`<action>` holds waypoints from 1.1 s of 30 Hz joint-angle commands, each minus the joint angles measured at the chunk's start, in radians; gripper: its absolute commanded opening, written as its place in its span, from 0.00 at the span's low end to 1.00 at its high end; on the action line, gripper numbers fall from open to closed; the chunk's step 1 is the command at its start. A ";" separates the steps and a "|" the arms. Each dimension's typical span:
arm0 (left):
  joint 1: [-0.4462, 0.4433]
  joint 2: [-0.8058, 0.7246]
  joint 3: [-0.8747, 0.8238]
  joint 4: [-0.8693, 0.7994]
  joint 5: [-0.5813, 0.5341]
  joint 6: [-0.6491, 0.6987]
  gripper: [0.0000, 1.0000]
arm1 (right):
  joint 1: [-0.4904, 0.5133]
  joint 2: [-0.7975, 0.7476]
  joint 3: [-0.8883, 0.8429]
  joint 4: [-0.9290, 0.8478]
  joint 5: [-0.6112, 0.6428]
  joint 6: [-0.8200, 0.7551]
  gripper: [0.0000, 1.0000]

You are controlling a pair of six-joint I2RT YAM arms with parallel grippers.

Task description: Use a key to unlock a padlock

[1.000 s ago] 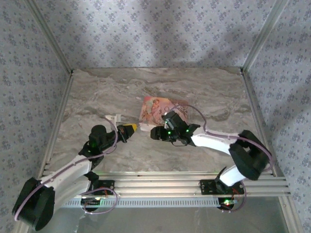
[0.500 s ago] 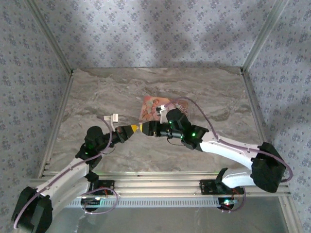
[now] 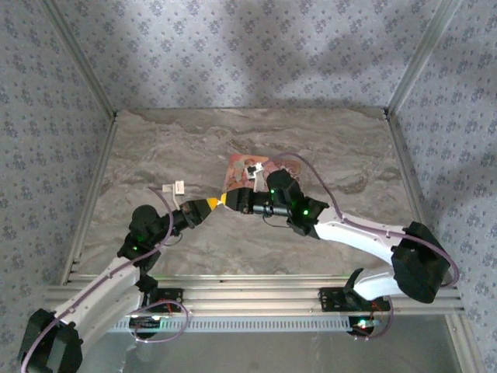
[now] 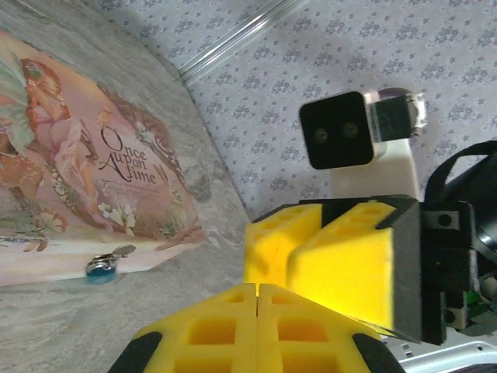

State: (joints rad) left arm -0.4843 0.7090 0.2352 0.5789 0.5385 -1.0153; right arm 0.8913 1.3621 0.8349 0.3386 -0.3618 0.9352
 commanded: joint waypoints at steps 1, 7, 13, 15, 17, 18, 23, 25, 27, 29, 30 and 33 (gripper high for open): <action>0.003 -0.024 0.007 0.031 0.018 -0.010 0.00 | 0.003 0.032 0.014 0.059 -0.071 0.028 0.19; 0.004 -0.028 0.013 0.012 0.012 0.000 0.00 | 0.011 0.038 0.014 0.059 -0.087 0.027 0.11; 0.004 -0.027 0.021 -0.008 0.011 0.010 0.00 | 0.010 0.017 0.019 0.017 -0.105 -0.013 0.00; 0.004 -0.028 0.034 -0.040 0.019 0.028 0.00 | 0.005 0.012 0.045 -0.046 -0.132 -0.059 0.00; 0.007 -0.031 0.055 -0.095 0.040 0.067 0.01 | -0.009 0.010 0.112 -0.210 -0.182 -0.166 0.00; 0.013 -0.031 0.066 -0.118 0.062 0.089 0.11 | -0.018 0.011 0.150 -0.300 -0.207 -0.226 0.00; 0.065 -0.034 0.147 -0.338 0.220 0.282 0.45 | -0.083 0.025 0.347 -0.804 -0.294 -0.568 0.00; 0.068 -0.034 0.165 -0.390 0.259 0.352 0.45 | -0.109 0.022 0.390 -0.887 -0.331 -0.625 0.00; 0.067 -0.030 0.164 -0.375 0.296 0.371 0.45 | -0.129 0.016 0.408 -0.924 -0.360 -0.650 0.00; 0.068 -0.014 0.151 -0.289 0.338 0.341 0.45 | -0.138 0.015 0.420 -0.935 -0.375 -0.665 0.00; 0.067 -0.004 0.144 -0.248 0.353 0.324 0.43 | -0.139 0.015 0.423 -0.935 -0.382 -0.665 0.00; 0.056 0.018 0.136 -0.158 0.376 0.295 0.39 | -0.140 0.019 0.423 -0.922 -0.398 -0.668 0.00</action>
State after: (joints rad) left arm -0.4210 0.7174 0.3676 0.3149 0.8371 -0.7254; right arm 0.7506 1.3895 1.2278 -0.5079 -0.6987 0.3302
